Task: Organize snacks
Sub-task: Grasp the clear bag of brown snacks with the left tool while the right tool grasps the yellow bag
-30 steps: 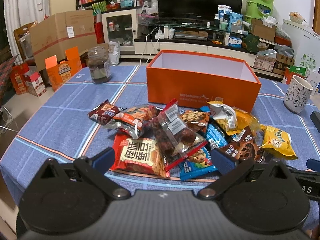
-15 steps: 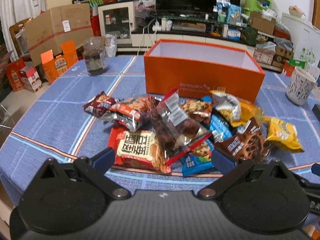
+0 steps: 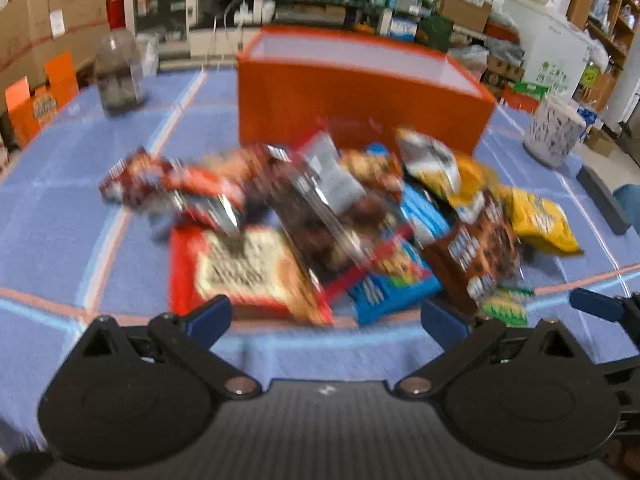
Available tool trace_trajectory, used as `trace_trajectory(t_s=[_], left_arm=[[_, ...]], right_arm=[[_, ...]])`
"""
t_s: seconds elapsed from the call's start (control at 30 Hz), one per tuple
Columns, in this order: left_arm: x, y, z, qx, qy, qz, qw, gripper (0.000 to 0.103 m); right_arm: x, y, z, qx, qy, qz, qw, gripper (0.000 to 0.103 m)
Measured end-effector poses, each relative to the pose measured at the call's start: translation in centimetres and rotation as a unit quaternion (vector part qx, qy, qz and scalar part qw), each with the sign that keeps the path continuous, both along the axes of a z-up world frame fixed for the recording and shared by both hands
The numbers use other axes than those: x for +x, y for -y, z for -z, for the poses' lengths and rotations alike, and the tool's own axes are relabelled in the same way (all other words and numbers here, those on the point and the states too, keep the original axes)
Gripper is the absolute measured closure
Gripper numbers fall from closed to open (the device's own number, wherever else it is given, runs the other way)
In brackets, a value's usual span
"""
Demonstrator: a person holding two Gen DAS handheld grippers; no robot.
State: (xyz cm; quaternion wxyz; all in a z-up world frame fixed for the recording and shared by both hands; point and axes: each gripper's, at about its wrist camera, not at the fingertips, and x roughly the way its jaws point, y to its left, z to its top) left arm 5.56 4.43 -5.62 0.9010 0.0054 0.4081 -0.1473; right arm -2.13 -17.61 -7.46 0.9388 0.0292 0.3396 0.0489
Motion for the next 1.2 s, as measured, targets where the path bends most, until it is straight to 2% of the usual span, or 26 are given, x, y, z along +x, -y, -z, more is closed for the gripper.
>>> trace_trajectory(t_s=[0.13, 0.2, 0.23, 0.33, 0.4, 0.5, 0.6, 0.67, 0.73, 0.83, 0.93, 0.97, 1.0, 1.1, 1.2], left_arm=[[2.5, -1.1, -1.5, -0.008, 0.027, 0.022, 0.9994, 0.003], [3.9, -1.3, -1.7, -0.031, 0.017, 0.025, 0.9991, 0.003], [4.2, -1.2, -1.6, -0.043, 0.011, 0.027, 0.9987, 0.003], [4.9, -0.5, -0.6, -0.063, -0.007, 0.016, 0.9978, 0.003], [5.6, 0.1, 0.2, -0.073, -0.016, -0.009, 0.9972, 0.003], [6.8, 1.0, 0.9, -0.089, -0.020, -0.048, 0.9946, 0.003], [7.7, 1.8, 1.3, -0.076, -0.023, -0.066, 0.9946, 0.006], [7.8, 2.3, 1.9, -0.063, -0.029, -0.063, 0.9956, 0.015], [7.3, 2.4, 2.0, -0.043, -0.016, -0.056, 0.9974, 0.027], [6.2, 2.0, 2.0, -0.017, -0.007, -0.043, 0.9989, 0.045], [5.0, 0.5, 2.0, -0.014, -0.004, -0.042, 0.9990, 0.047], [4.7, 0.2, 2.0, -0.010, -0.003, -0.040, 0.9991, 0.047], [4.5, 0.0, 2.0, -0.003, 0.001, -0.037, 0.9993, 0.047], [4.1, -0.1, 2.0, 0.022, 0.010, -0.032, 0.9992, 0.036], [3.9, -0.3, 1.7, 0.022, 0.015, -0.025, 0.9993, 0.034]], right_arm=[[0.6, 1.0, -2.4, 0.060, 0.034, -0.018, 0.997, 0.007], [1.5, 1.1, -3.4, 0.052, 0.027, -0.041, 0.997, 0.007], [2.0, 1.3, -4.0, 0.023, 0.027, -0.047, 0.998, 0.007], [3.3, 3.5, -4.4, -0.047, 0.026, 0.000, 0.999, 0.006], [5.0, 6.1, -4.1, -0.031, 0.006, 0.050, 0.998, 0.006], [8.5, 8.5, -2.9, 0.002, -0.018, 0.085, 0.996, 0.007], [11.2, 9.2, -1.1, -0.019, -0.039, 0.110, 0.993, 0.007], [11.5, 10.1, 0.3, -0.001, -0.052, 0.114, 0.992, 0.008], [11.2, 10.9, 1.0, 0.024, -0.058, 0.116, 0.991, 0.008], [10.8, 11.8, 1.2, 0.026, -0.060, 0.121, 0.990, 0.007], [10.1, 13.2, 2.1, 0.061, -0.079, 0.135, 0.986, 0.006], [9.9, 13.2, 2.2, 0.056, -0.071, 0.132, 0.987, 0.006], [9.9, 13.0, 2.5, 0.046, -0.072, 0.130, 0.988, 0.006], [10.1, 11.9, 2.9, 0.015, -0.069, 0.120, 0.990, 0.006], [10.3, 10.4, 3.3, -0.039, -0.072, 0.108, 0.991, 0.006]])
